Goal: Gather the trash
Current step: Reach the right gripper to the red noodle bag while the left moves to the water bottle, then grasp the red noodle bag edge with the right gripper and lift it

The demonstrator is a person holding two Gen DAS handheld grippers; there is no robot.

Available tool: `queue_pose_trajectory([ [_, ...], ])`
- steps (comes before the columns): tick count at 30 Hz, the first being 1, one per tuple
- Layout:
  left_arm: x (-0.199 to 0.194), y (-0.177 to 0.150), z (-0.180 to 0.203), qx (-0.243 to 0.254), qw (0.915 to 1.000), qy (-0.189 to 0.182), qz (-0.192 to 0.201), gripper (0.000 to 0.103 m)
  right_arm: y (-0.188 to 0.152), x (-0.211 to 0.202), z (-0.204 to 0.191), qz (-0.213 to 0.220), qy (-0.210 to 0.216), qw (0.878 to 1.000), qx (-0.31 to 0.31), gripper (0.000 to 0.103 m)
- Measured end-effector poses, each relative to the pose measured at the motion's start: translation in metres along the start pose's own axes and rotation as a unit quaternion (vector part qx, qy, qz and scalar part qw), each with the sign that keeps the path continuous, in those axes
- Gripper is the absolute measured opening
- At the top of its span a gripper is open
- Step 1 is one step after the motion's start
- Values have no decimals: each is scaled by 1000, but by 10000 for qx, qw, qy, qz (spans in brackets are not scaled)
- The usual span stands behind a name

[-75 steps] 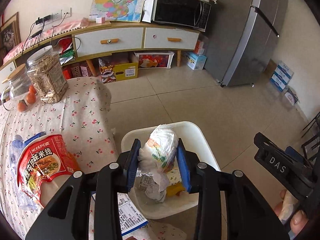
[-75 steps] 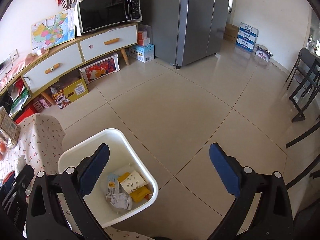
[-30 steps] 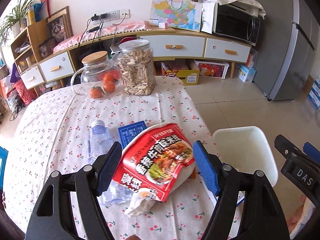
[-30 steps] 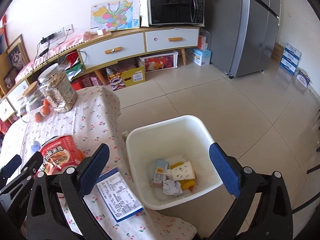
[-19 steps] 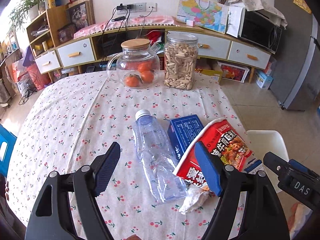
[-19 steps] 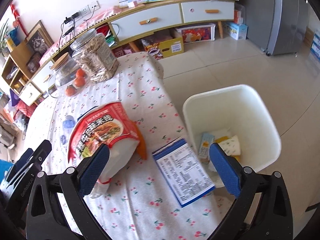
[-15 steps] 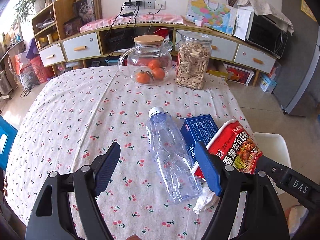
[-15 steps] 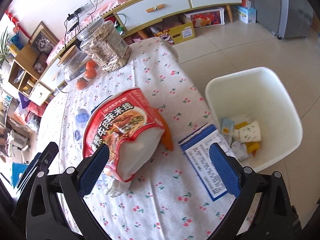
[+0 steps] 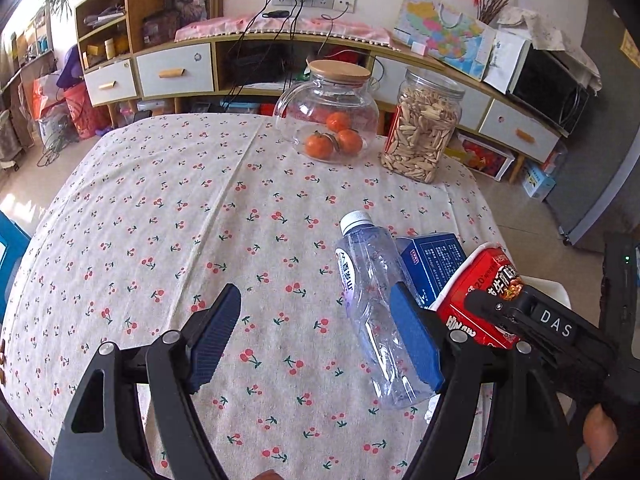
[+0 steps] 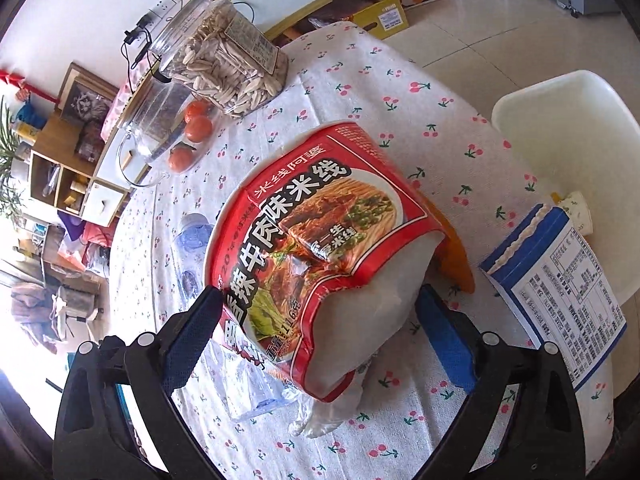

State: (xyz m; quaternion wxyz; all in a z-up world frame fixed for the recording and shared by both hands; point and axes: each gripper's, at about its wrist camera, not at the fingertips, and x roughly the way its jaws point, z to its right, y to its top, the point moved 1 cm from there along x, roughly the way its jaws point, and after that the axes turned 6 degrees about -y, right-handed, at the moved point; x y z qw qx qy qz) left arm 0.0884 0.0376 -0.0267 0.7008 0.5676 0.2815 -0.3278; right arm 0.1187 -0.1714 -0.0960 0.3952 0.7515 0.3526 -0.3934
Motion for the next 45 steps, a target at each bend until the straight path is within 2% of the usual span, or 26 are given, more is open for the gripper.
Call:
queue_pose_trajectory([
  [1,0,1,-2,-39,10000,-21,0,75,0,-4,-3,101,-19,9999,-79,87],
  [3,-3,1,-4,-101,9999,-56,28,75,0,-11,-7,248,-26,9994,-239,74],
  [6,-8,3,-2,-79,9999,-70,120,75,2,-21,-12,379,60,9982,-454,61],
  [7,-9,3,0,-41,9999,-58,148,75,2,-24,-13,452,57,9976,-525,59],
  [8,-10,2,2,0,9998,-41,173,75,3,-27,-13,534,64,9968,-593,53],
  [9,-11,2,3,31,9998,-22,195,75,4,-29,-15,549,92,9959,-707,20],
  [10,-11,2,4,51,9998,-10,212,75,5,-30,-17,530,95,9955,-776,5],
  [11,-12,2,4,59,9997,-7,224,75,6,-31,-16,537,115,9954,-790,0],
  [16,-11,2,6,72,9997,8,224,75,9,-32,-10,421,189,9954,-842,0],
  [18,-11,0,6,53,9998,10,207,75,13,-36,-6,486,102,9950,-866,4],
  [19,-11,0,5,36,9998,4,203,75,14,-38,-5,592,-25,9938,-943,11],
  [20,-11,1,4,19,9998,-10,195,75,18,-40,-4,689,-141,9919,-1054,46],
  [21,-10,1,4,10,9998,-25,183,75,22,-41,-5,785,-251,9898,-1164,86],
  [22,-9,2,3,6,9999,-31,168,75,25,-42,-6,873,-361,9877,-1244,97],
  [25,-6,4,-1,-75,9999,-81,82,75,36,-33,-3,761,-362,9889,-1223,96],
  [30,2,5,-11,-234,9996,-151,-87,75,60,-3,22,276,-87,9995,-143,96],
  [34,6,6,-15,-346,9989,-250,-194,75,79,10,14,365,-238,9989,-178,96],
  [37,7,8,-18,-379,9985,-304,-256,75,89,25,6,165,-138,9995,-217,96],
  [42,16,8,-21,-527,9963,-465,-501,75,104,48,11,-90,245,9995,161,96],
  [45,19,7,-20,-511,9962,-439,-551,75,106,63,12,-344,596,9969,378,97],
])
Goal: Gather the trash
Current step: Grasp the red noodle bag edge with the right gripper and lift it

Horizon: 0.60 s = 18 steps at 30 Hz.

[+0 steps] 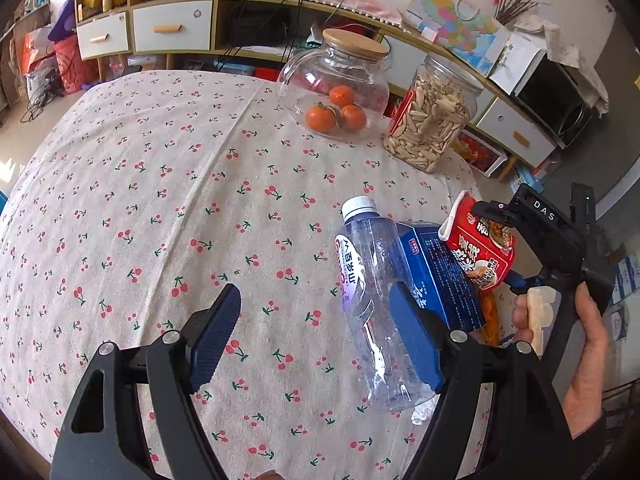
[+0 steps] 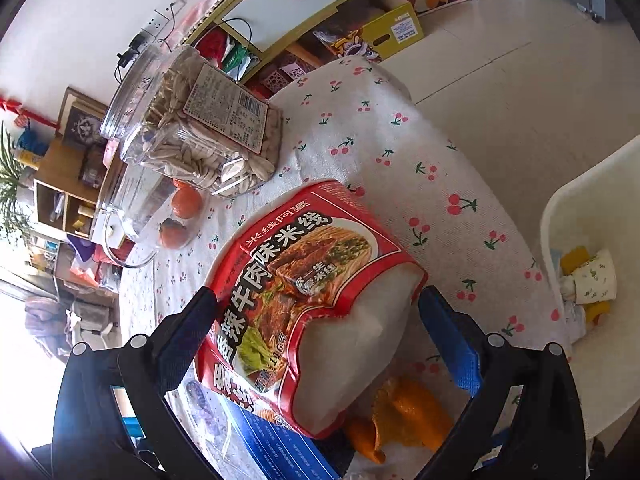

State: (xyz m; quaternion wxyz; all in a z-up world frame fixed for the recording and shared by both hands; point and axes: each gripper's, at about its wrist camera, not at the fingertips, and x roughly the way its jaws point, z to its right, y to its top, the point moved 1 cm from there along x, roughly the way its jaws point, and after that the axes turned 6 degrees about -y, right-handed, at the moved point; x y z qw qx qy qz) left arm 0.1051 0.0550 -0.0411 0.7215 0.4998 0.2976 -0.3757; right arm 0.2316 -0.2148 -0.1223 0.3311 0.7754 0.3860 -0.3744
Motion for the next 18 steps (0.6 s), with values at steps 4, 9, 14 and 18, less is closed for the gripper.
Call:
queue_pose_trajectory([
  [4,3,-1,1,19,10000,38,-42,75,-6,0,-8,16,213,9997,-150,88],
  [9,-2,3,-2,-53,9999,108,99,75,-17,-23,-33,288,338,9969,-648,53],
  [14,-4,5,-7,-128,9997,135,147,75,-30,-41,-52,686,6,9904,-1198,48],
  [18,-3,7,-7,-127,9996,177,167,75,-36,-59,-56,1074,-261,9828,-1481,48],
])
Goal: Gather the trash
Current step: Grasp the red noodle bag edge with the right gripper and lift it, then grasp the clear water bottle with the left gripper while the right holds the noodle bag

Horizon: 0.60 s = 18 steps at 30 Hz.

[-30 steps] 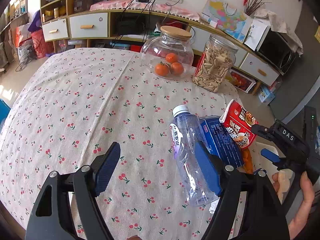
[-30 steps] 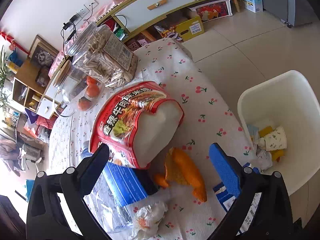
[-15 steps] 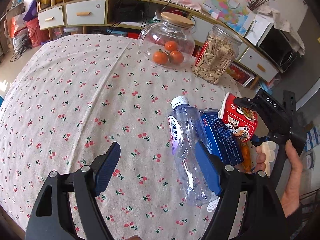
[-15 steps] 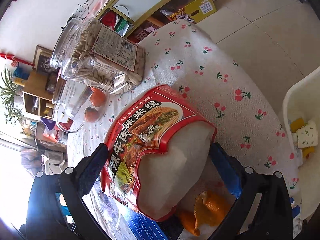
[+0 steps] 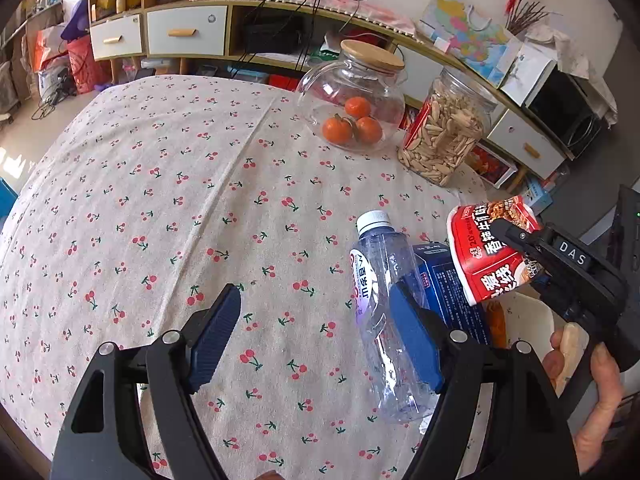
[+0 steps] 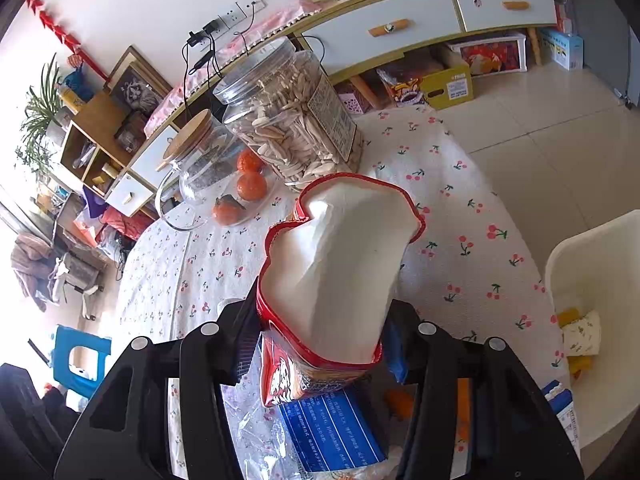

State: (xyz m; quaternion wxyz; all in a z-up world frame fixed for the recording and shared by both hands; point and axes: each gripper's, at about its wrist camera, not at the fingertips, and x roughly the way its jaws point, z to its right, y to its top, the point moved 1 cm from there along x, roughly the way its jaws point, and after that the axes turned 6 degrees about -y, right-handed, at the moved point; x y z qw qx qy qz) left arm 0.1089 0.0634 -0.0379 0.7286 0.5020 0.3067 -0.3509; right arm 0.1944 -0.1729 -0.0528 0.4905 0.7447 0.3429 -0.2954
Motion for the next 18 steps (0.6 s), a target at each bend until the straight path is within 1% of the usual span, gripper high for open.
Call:
queue_pose_trajectory([
  [4,11,0,4,12,9999,5,-129,75,-2,-27,0,374,-232,9983,-375,48],
  [7,25,-2,9,75,9996,75,-265,75,-2,-43,3,597,-349,9960,-573,48],
  [9,37,-4,12,49,9992,63,-396,75,-3,-49,6,655,-357,9951,-646,48],
  [11,49,-5,14,-48,9985,-81,-531,75,-4,-53,10,666,-345,9946,-721,48],
  [14,61,-4,20,-68,9979,-244,-594,75,-9,-60,13,698,-361,9935,-822,48],
  [18,73,-4,32,-6,9966,-402,-713,75,-10,-64,19,682,-273,9938,-833,48],
])
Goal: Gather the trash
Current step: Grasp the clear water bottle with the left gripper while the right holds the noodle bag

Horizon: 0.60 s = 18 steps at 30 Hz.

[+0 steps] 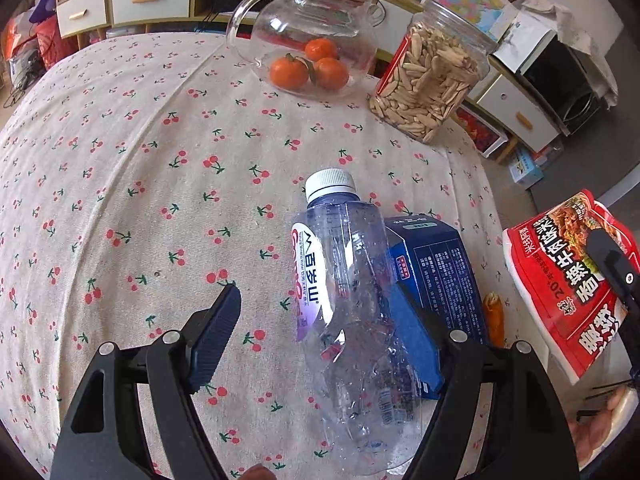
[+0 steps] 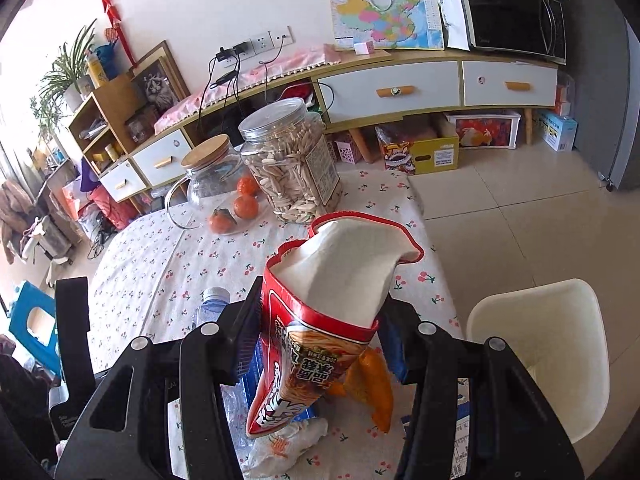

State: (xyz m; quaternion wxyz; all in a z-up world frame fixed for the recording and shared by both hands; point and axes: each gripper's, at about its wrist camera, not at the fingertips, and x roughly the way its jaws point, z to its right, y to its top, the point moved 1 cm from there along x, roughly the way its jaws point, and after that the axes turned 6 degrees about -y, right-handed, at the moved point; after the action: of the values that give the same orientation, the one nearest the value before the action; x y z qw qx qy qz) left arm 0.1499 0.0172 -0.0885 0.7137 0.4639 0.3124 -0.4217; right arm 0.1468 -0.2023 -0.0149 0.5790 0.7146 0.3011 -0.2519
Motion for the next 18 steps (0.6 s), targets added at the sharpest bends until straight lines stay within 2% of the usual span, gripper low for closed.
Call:
queue_pose_trajectory([
  [4,10,-4,4,16,9998,-124,-148,73,0,-3,6,15,37,10000,58,48],
  [6,6,-3,6,39,9998,-187,-54,54,0,-5,6,44,67,9999,61,48],
  [7,3,-2,6,28,9998,-202,-24,49,0,-7,5,61,90,9999,42,48],
  [18,-29,6,-5,-94,9989,-81,452,46,-6,-15,-17,146,113,9992,-367,48],
])
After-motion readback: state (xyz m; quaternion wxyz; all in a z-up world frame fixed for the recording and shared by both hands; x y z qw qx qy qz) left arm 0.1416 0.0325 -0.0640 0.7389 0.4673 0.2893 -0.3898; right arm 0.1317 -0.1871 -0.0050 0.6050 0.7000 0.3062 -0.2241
